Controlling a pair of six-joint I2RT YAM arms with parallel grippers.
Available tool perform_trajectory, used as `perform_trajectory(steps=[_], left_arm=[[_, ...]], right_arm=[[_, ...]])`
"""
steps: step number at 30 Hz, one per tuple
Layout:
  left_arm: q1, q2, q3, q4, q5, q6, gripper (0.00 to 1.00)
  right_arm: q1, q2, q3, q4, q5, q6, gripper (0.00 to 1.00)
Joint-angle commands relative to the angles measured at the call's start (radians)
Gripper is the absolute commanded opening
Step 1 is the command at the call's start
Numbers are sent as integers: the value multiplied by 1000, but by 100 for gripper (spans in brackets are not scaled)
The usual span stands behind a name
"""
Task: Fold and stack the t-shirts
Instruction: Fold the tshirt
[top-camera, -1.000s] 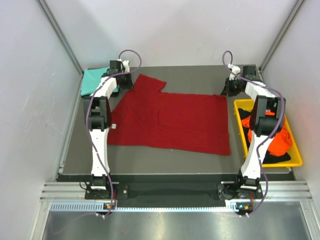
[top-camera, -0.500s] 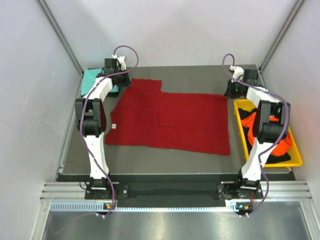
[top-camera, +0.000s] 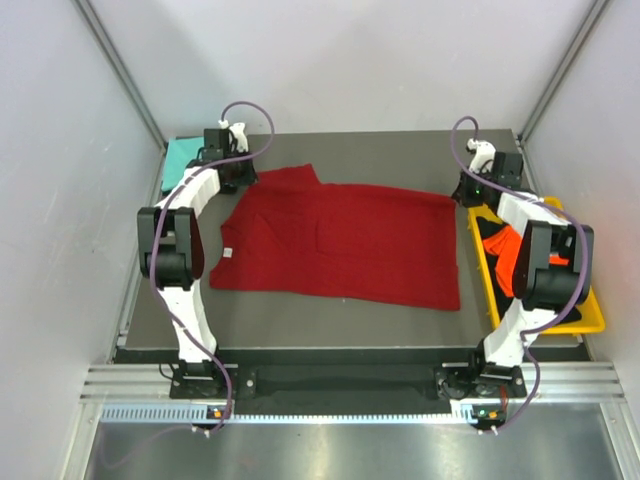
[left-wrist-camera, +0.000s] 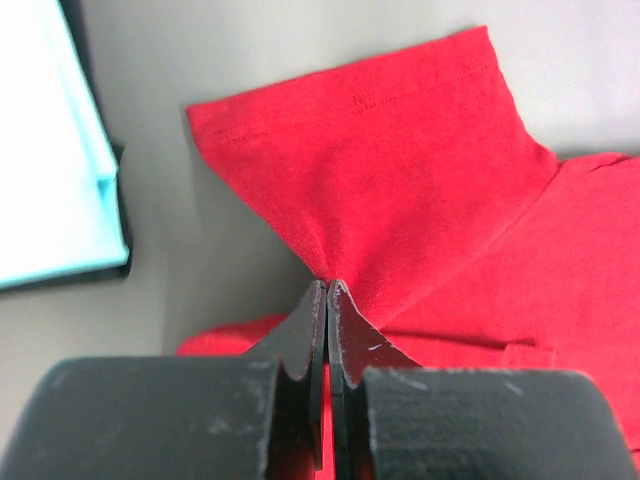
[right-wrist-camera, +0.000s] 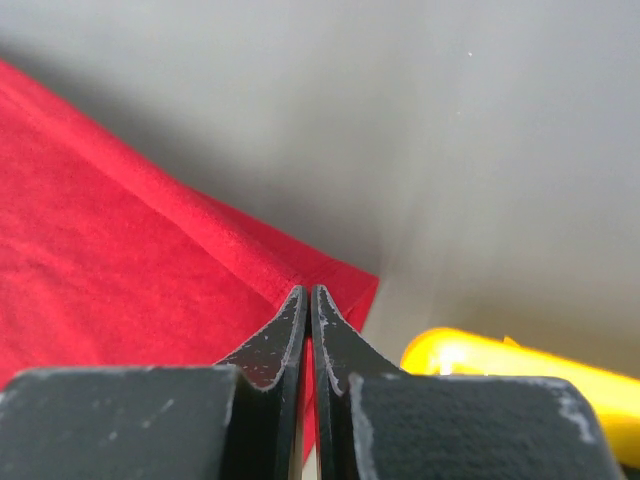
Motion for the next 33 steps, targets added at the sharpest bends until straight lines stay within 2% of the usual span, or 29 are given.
perform_trajectory(steps=[1, 8, 17, 24, 30, 33], left_arm=[[8, -122, -68, 95, -45, -9, 0], [11, -231, -197, 112, -80, -18, 0], [12, -363, -382, 130, -115, -26, 0], [11, -389, -428, 99, -146, -23, 0], [11, -391, -447, 78, -151, -63, 0], [11, -389, -457, 58, -161, -78, 0]], right_arm=[[-7, -72, -22, 68, 23, 24, 0], [-6, -153, -114, 57, 144, 73, 0], [-1, -249, -197, 9, 200, 133, 0], [8, -320, -298, -25, 246, 242, 0], [42, -375, -393, -9, 212, 312, 0], [68, -406, -436, -6, 258, 338, 0]])
